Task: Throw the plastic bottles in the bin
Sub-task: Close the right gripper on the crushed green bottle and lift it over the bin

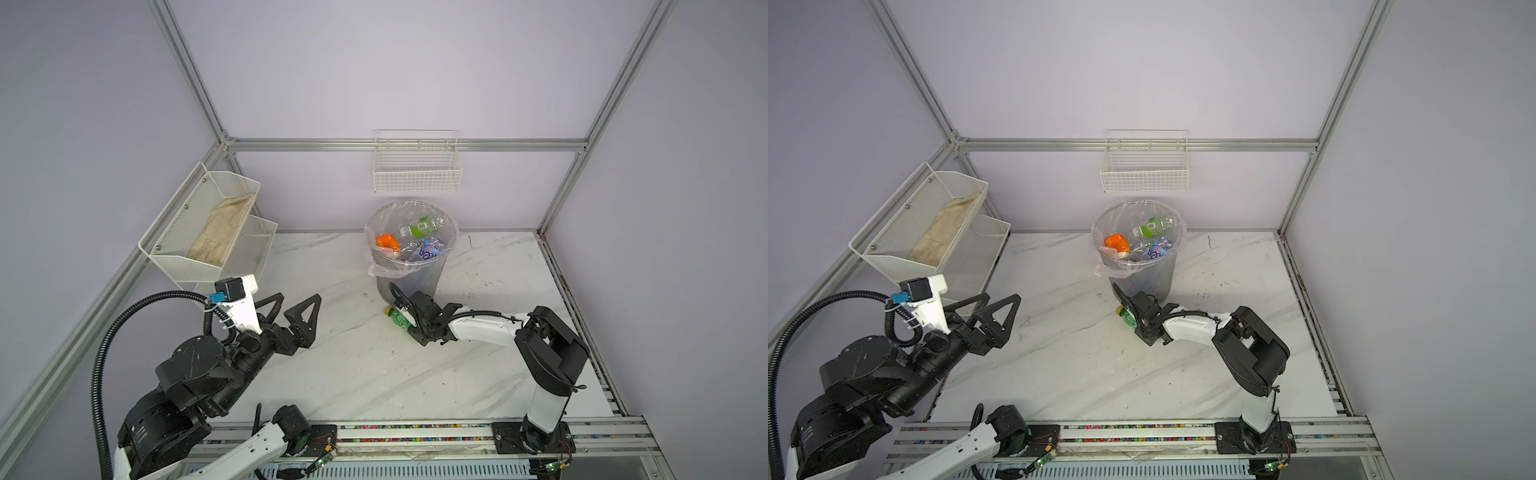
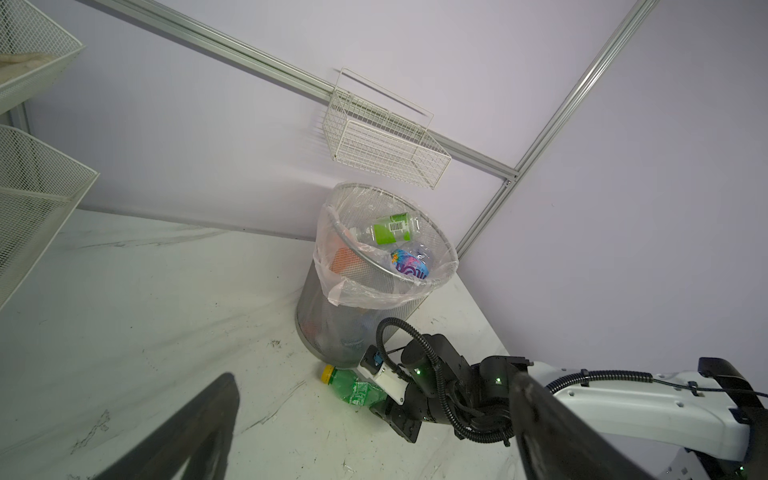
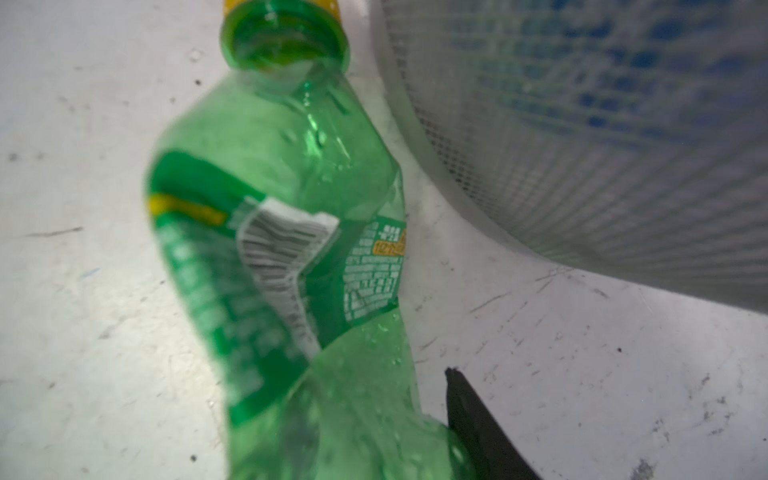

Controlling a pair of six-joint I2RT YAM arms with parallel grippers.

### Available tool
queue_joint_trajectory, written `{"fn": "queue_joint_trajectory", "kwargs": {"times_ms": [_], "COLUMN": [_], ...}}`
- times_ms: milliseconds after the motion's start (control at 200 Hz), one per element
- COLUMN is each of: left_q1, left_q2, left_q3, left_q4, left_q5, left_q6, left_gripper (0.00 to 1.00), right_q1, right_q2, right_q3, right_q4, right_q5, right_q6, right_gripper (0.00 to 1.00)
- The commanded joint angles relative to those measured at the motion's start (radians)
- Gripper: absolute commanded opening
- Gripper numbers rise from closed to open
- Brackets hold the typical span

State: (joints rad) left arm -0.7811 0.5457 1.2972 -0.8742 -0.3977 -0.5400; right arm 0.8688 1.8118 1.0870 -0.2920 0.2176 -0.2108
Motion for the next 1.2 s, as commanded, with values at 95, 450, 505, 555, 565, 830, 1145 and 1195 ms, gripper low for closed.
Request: {"fn": "queue_joint_trajectory", "kwargs": {"times_ms": [95,450,505,555,565,830,1145,1195], "left_q1": [-0.003,-0.003,-0.003,-0.003,-0.003,-0.003,-0.002,-0.003], "left_q2": [-0.029,-0.069,-0.072,-0.075,-0.075,-0.075,-0.067,-0.067], "left_q3": [-0.022,-0.035,-0.035,-0.036,-0.036,-0.041,-0.033,-0.035], "left_q4": [-0.015,-0.051,-0.054,-0.056,-0.057,-0.058,-0.066,-0.069], "left_q5": [-0.021,-0.036,-0.038,-0.039,-0.038,-0.030,-0.015,-0.014], "left_q6": [-0.022,-0.044,-0.047,-0.051,-0.051,-0.067,-0.070,-0.071], "left_gripper": [1.00,1.00,1.00,1.00,1.00,1.00,0.99,0.99], "right_q1": [0.084,0.348,0.369,0.376,0.376,0.383,0.189,0.139], "right_q2": [-0.085,-0.233,-0.247,-0.253,-0.253,-0.193,-0.061,-0.047], "right_q3": [0.019,0.257,0.340,0.423,0.442,0.873,1.267,1.281], "right_q4": [-0.087,-0.369,-0.413,-0.459,-0.469,-0.632,-0.688,-0.684], "right_q5": [0.072,0.174,0.179,0.177,0.174,0.241,0.291,0.251], "right_q6": [0.054,0.251,0.289,0.331,0.340,0.430,0.422,0.421], "right_gripper": [0.13,0.06,0.04,0.03,0.03,0.00,0.00,0.00]}}
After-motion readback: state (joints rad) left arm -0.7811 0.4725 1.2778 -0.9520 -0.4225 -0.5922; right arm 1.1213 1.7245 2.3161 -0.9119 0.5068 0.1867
